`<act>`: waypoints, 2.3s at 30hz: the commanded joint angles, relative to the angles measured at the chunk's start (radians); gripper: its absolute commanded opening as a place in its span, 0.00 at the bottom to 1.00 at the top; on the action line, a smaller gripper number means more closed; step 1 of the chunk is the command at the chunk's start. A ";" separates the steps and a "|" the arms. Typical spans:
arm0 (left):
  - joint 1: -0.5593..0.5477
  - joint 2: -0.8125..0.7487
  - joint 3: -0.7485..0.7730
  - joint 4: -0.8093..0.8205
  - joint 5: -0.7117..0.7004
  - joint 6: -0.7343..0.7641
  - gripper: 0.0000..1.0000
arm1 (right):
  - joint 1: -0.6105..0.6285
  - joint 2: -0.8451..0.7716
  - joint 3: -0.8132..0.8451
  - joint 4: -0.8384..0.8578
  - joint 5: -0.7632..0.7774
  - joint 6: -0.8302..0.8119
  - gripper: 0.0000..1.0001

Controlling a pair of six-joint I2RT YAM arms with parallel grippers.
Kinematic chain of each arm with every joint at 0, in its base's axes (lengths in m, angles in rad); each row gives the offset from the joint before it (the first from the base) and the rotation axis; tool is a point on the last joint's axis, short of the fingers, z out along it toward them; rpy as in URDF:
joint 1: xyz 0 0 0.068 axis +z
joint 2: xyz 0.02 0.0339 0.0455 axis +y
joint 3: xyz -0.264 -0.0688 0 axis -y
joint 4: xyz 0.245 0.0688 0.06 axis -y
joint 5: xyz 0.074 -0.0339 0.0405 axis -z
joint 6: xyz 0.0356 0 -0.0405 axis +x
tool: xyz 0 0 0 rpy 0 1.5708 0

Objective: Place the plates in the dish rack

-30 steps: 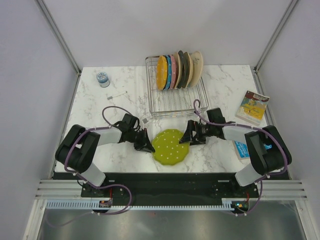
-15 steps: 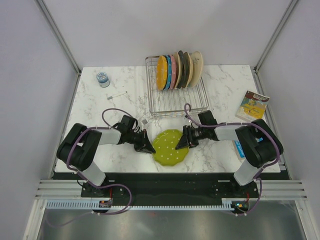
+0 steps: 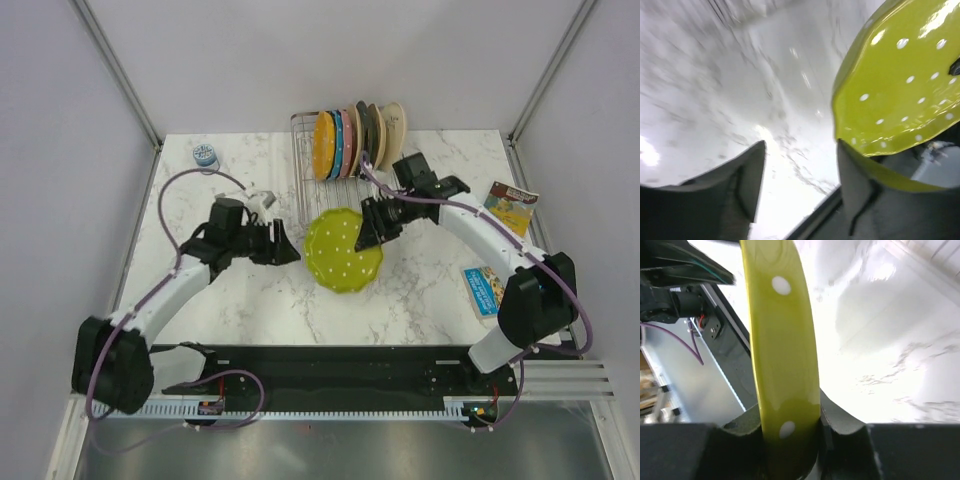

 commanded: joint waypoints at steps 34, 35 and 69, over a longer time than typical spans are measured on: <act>0.224 -0.428 0.027 0.008 -0.233 0.034 0.87 | 0.350 0.682 1.012 0.906 1.633 -0.129 0.00; 0.224 -0.428 0.025 0.006 -0.231 0.033 0.87 | 0.350 0.691 1.016 0.912 1.639 -0.134 0.00; 0.267 -0.371 -0.015 0.028 -0.198 -0.004 0.87 | 0.261 0.904 1.072 0.817 1.548 -0.024 0.00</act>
